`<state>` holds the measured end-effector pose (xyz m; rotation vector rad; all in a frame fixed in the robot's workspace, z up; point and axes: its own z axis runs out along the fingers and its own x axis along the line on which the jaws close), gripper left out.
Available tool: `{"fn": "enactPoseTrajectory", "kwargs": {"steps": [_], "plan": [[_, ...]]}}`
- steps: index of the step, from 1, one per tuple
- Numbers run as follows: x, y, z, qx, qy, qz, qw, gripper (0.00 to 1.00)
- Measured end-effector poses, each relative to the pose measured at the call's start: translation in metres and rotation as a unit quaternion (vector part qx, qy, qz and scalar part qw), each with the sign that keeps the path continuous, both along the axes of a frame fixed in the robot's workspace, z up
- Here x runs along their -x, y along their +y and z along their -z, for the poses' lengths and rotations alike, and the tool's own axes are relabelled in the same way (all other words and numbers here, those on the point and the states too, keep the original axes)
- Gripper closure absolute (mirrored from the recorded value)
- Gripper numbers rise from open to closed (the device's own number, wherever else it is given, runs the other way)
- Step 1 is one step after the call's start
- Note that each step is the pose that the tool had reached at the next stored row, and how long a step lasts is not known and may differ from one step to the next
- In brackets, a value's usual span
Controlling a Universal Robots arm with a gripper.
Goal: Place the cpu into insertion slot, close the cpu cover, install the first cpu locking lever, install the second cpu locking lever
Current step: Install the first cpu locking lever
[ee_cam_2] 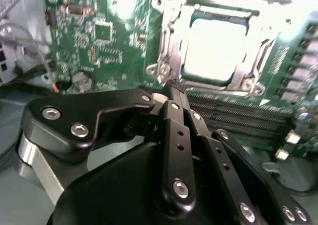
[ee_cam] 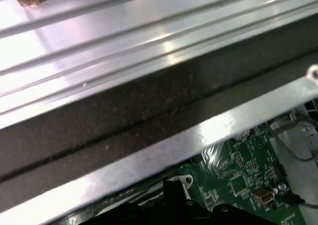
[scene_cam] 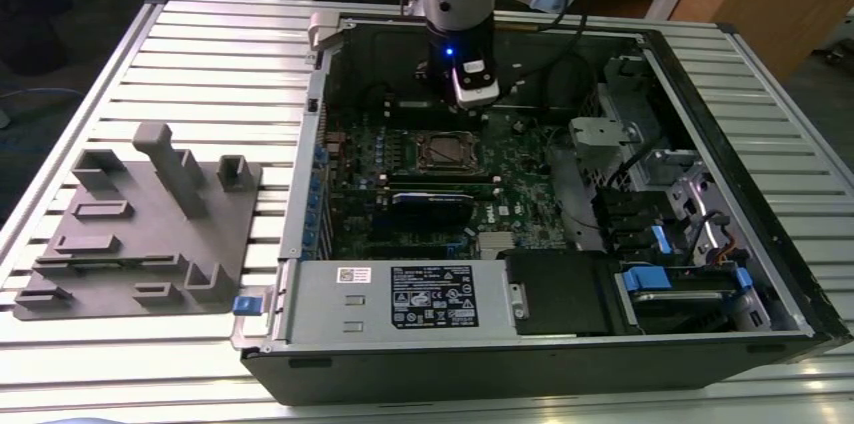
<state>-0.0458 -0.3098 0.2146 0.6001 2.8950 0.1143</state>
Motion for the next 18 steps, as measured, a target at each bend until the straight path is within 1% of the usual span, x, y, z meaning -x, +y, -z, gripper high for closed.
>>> {"fn": "enactPoseTrajectory", "kwargs": {"steps": [2,3,4,5,7,9,11,14,15,18], "plan": [[0.0000,0.0000,0.0000,0.0165,0.0060,-0.002,0.99984,0.89],[0.0000,0.0000,0.0002,0.0233,0.0086,-0.003,0.99969,0.89],[0.0000,0.0000,0.0004,0.0280,0.0106,-0.005,0.99954,0.89],[-0.0001,0.0000,0.0006,0.0303,0.0112,-0.008,0.99944,0.89],[0.0002,-0.0001,0.0008,0.0309,0.0111,-0.019,0.99929,0.89],[0.0003,0.0000,0.0012,0.0306,0.0107,-0.029,0.99904,0.89],[0.0006,0.0000,0.0017,0.0304,0.0104,-0.041,0.99864,0.89],[0.0015,-0.0001,0.0023,0.0305,0.0099,-0.058,0.99781,0.89],[0.0018,0.0000,0.0023,0.0307,0.0097,-0.061,0.99762,0.89],[0.0020,0.0000,0.0024,0.0306,0.0097,-0.062,0.99759,0.89]]}}
